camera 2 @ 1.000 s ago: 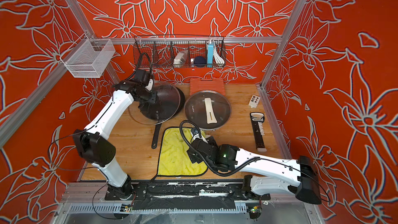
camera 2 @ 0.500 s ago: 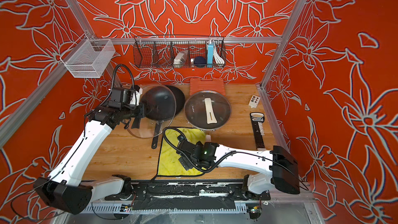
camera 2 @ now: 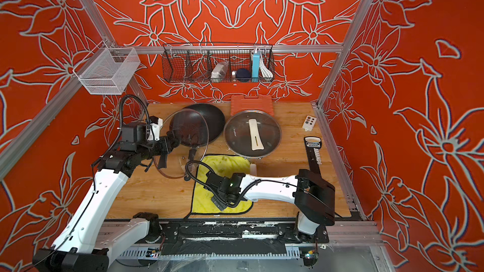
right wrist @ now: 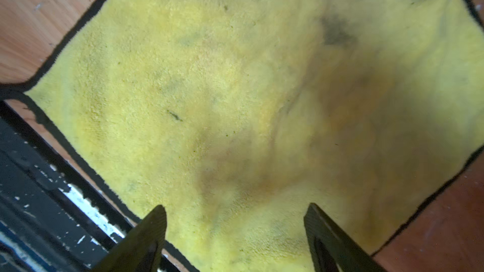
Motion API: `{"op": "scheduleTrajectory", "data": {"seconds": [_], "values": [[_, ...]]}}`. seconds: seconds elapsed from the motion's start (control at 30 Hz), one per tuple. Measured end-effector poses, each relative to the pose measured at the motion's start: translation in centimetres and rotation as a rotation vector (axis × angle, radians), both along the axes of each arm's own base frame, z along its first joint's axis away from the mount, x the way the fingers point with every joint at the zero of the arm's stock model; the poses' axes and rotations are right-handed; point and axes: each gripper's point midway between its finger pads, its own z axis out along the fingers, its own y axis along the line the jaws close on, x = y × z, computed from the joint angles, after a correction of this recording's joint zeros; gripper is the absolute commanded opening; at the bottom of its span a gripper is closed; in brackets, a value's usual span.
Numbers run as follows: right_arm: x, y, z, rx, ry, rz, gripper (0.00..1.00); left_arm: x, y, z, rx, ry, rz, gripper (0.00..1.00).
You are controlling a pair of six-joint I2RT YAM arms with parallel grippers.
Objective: Wipe the pot lid with a cloth
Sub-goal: Pick up the cleaning item at the center of the board.
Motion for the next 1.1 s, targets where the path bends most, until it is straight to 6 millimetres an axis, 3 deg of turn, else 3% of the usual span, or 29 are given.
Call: {"op": "scheduleTrajectory", "data": {"seconds": [0.33, 0.47, 0.6, 0.9, 1.0, 1.1], "values": [[-0.3, 0.8, -3.3, -0.032, 0.098, 0.007, 0.74, -0.1, 2.2, 0.7, 0.022, -0.029, 0.092, 0.00], [0.0, 1.3, -3.4, -0.023, 0.111, 0.003, 0.70, -0.2, 2.9, 1.1, 0.022, -0.040, 0.121, 0.00], [0.3, 1.6, -3.4, -0.018, 0.119, -0.003, 0.58, -0.2, 3.3, 1.1, 0.023, -0.043, 0.134, 0.00], [0.7, 1.9, -3.5, -0.007, 0.127, -0.013, 0.10, -0.1, 3.7, 1.3, 0.016, -0.051, 0.146, 0.00], [0.7, 2.1, -3.5, 0.000, 0.130, -0.011, 0.01, -0.1, 3.6, 1.3, 0.012, -0.055, 0.144, 0.00], [0.7, 2.1, -3.5, 0.002, 0.131, -0.013, 0.00, -0.3, 3.5, 1.2, 0.000, -0.057, 0.136, 0.00]]}}
